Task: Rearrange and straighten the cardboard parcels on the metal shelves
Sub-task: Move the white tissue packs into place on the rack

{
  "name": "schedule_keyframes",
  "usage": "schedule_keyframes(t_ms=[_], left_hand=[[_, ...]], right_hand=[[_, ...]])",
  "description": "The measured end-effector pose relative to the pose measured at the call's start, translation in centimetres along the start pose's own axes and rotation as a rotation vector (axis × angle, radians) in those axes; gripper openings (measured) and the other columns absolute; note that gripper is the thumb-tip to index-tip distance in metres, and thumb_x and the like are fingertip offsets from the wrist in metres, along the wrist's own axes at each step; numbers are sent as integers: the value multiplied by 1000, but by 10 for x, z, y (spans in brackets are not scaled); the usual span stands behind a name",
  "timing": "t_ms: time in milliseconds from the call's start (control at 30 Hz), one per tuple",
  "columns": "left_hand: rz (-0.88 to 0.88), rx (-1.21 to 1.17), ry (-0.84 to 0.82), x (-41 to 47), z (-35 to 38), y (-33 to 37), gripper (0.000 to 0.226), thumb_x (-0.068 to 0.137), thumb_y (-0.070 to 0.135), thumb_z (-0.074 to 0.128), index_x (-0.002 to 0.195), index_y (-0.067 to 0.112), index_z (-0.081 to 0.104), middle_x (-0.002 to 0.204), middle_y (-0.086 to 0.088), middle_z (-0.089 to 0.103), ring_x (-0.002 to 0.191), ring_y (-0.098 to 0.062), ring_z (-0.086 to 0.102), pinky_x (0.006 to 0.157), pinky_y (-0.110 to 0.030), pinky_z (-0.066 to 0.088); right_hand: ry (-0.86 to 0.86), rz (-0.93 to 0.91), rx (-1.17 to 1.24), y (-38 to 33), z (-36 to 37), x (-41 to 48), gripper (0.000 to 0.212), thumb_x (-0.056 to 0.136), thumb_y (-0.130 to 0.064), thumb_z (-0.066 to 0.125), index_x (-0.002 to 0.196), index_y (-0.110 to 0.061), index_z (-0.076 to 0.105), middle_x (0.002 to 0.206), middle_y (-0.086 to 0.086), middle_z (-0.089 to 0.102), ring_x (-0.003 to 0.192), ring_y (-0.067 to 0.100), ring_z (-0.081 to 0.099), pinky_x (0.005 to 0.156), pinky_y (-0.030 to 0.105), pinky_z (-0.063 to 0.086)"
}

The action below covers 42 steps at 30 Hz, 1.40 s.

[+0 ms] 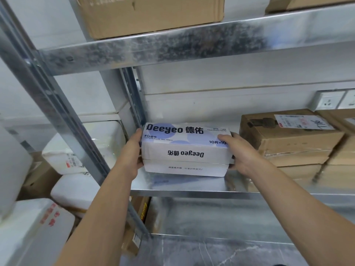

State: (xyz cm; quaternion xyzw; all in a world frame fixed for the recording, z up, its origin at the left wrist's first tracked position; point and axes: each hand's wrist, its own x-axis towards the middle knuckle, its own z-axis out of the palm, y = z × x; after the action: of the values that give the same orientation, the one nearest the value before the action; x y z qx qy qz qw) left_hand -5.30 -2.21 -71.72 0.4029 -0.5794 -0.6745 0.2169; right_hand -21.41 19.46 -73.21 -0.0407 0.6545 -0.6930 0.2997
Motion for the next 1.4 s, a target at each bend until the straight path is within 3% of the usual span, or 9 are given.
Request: schedule_keyframes(t_ms=[133, 233, 333, 433, 533, 633, 800, 1067, 1400], left_hand=[[-46, 92, -19, 4, 1, -4, 35, 94, 54, 63, 112, 24, 69, 108, -3, 75, 96, -24, 67, 89, -40, 55], [-67, 97, 28, 10, 3, -8, 47, 89, 51, 70, 123, 19, 65, 111, -6, 74, 94, -24, 67, 75, -36, 51], [-72, 85, 49, 15, 7, -14, 43, 89, 47, 72, 119, 17, 65, 105, -5, 73, 88, -23, 66, 67, -32, 48], [-73, 64, 46, 17, 9, -17, 30, 94, 39, 69, 115, 17, 65, 96, -4, 71, 81, -21, 65, 63, -30, 45], [-58, 38, 50, 19, 10, -18, 30, 94, 35, 68, 117, 16, 65, 97, -5, 72, 81, -21, 65, 64, -31, 47], [-38, 50, 52, 21, 11, -19, 21, 95, 33, 67, 109, 17, 66, 93, -3, 71, 78, -20, 65, 64, -30, 48], [23, 82, 109, 23, 11, -27, 13, 94, 34, 69, 87, 24, 64, 88, 1, 70, 82, -21, 66, 86, -40, 54], [29, 93, 135, 30, 11, -28, 13, 93, 36, 69, 89, 24, 65, 88, 1, 71, 82, -23, 67, 83, -40, 55], [11, 107, 146, 26, 12, -27, 15, 92, 37, 70, 88, 24, 64, 90, -1, 71, 89, -28, 68, 94, -51, 55]], right_hand=[[-2, -27, -25, 0, 1, 4, 31, 100, -26, 63, 129, -24, 53, 103, 1, 66, 82, 20, 64, 60, 33, 49], [6, -44, -66, 1, 4, 10, 37, 98, -32, 66, 131, -22, 53, 108, 1, 67, 86, 19, 66, 61, 32, 51], [34, -85, -157, 1, 8, 17, 47, 93, -38, 72, 133, -22, 52, 118, 3, 67, 99, 24, 68, 84, 44, 60], [44, -106, -210, 2, 8, 22, 45, 92, -35, 73, 129, -22, 52, 115, 3, 66, 105, 26, 67, 98, 51, 56], [41, -100, -229, 2, 9, 28, 43, 92, -32, 72, 127, -22, 51, 113, 4, 66, 102, 25, 67, 94, 48, 57], [26, -118, -213, 1, 9, 28, 37, 95, -27, 69, 126, -21, 49, 108, 2, 64, 91, 20, 65, 74, 35, 56], [74, -184, -181, 13, 10, 31, 29, 94, -24, 70, 116, -23, 51, 107, -1, 66, 105, 23, 67, 96, 43, 55], [85, -202, -174, 18, 13, 39, 20, 93, -25, 71, 96, -30, 52, 107, -1, 68, 104, 21, 67, 101, 47, 54], [90, -215, -205, 19, 13, 37, 29, 94, -26, 70, 117, -22, 52, 106, -3, 67, 105, 22, 66, 101, 48, 54]])
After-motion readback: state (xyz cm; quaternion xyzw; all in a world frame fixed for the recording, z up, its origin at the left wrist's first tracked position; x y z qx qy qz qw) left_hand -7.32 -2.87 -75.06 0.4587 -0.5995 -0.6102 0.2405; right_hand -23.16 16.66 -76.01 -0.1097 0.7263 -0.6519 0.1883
